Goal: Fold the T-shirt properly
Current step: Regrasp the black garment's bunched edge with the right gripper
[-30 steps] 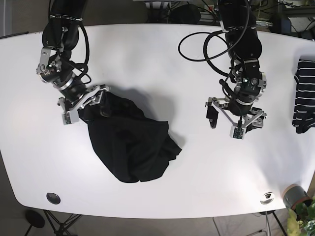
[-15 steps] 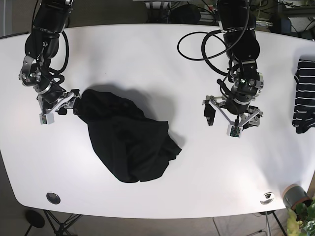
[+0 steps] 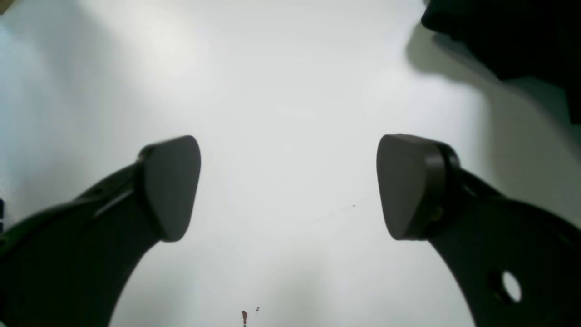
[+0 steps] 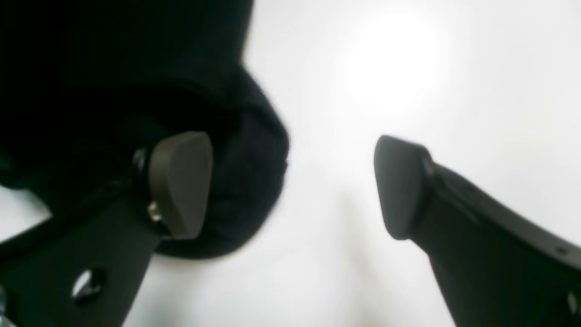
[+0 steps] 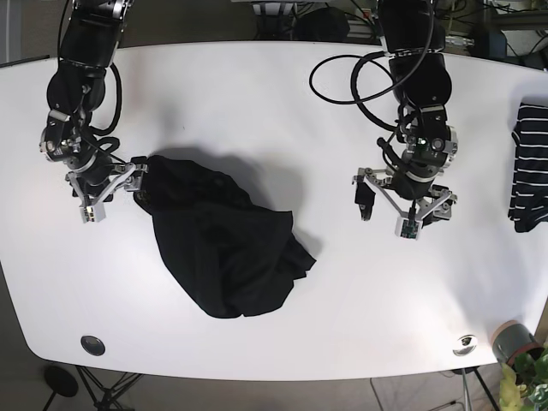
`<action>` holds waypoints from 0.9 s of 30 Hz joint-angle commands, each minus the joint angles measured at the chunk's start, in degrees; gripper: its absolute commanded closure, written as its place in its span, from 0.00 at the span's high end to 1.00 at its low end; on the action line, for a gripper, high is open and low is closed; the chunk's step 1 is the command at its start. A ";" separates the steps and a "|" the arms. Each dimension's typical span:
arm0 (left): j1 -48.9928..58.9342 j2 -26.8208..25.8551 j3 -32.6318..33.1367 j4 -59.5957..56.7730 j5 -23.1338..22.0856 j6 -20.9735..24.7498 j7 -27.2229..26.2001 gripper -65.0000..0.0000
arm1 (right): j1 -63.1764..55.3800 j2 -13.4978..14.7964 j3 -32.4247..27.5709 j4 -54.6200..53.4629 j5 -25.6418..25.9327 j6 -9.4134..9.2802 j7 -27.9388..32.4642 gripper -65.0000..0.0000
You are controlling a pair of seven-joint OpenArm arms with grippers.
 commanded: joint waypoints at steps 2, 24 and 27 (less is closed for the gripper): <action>-1.09 -0.08 0.00 0.91 -0.47 0.22 -1.48 0.87 | 1.70 0.36 0.21 1.61 0.15 0.58 1.60 0.76; -0.92 -0.08 0.00 0.82 -0.47 0.22 -1.48 0.87 | -5.33 0.45 -9.90 15.67 14.84 3.13 -4.99 0.72; -0.92 -0.08 0.00 0.82 -0.47 0.22 -1.48 0.87 | -5.33 -0.26 -12.63 15.67 11.23 3.13 -4.82 0.72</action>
